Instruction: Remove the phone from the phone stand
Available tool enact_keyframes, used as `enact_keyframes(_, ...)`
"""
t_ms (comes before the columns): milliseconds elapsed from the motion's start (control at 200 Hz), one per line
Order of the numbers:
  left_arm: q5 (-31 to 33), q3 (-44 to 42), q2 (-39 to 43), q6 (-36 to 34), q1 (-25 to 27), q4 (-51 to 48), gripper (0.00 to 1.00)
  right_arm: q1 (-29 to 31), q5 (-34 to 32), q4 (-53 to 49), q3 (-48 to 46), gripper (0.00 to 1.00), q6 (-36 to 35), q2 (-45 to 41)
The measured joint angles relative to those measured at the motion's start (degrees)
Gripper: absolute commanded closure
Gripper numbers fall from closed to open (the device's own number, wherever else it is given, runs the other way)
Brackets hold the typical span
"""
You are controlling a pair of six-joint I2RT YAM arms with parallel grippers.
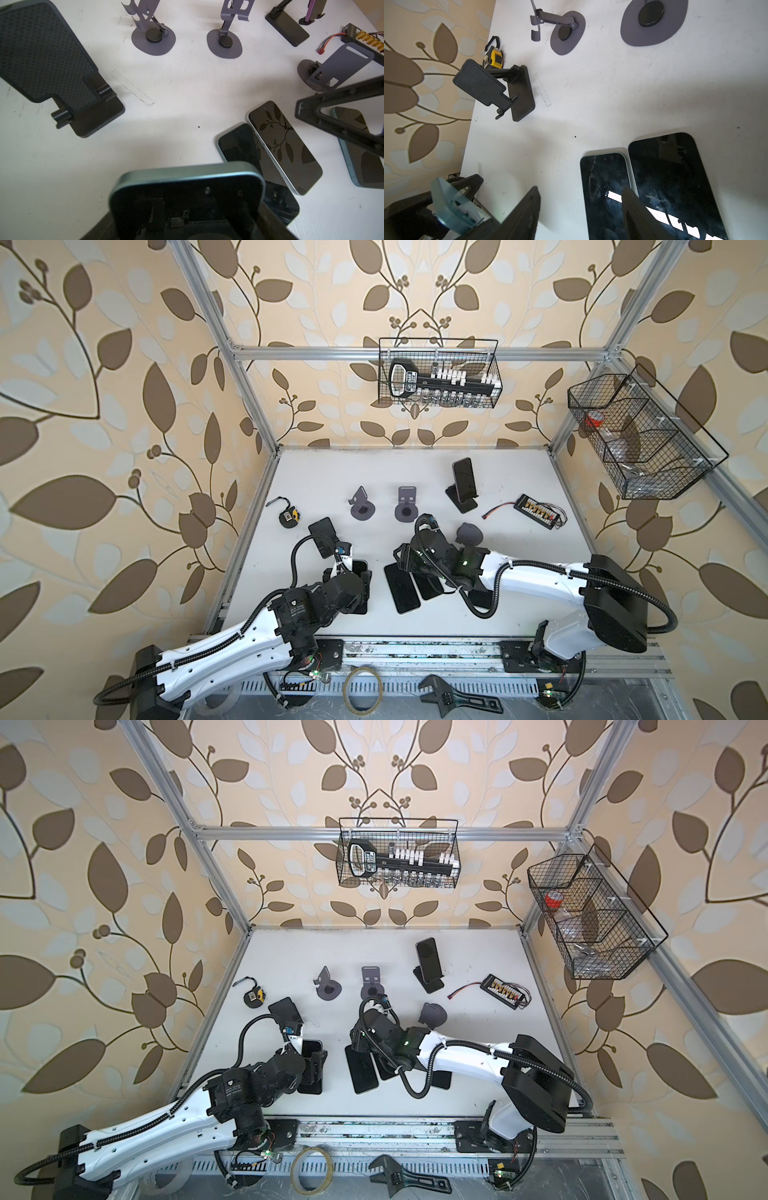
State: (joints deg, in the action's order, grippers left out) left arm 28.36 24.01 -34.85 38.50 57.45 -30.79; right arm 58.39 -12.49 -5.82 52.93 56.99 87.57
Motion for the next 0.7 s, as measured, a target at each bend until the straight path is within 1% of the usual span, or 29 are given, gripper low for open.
enact_keyframes(465, -2.4, -1.8, -2.4, -0.4, -0.1, 3.8, 0.44, 0.0, -0.2, 1.0, -0.7, 0.36, 2.0, -0.1)
enact_keyframes(700, -3.5, -1.7, -5.8, -0.9, -0.2, 4.5, 0.44, 0.0, -0.2, 1.2, -2.7, 0.36, 3.0, -1.2)
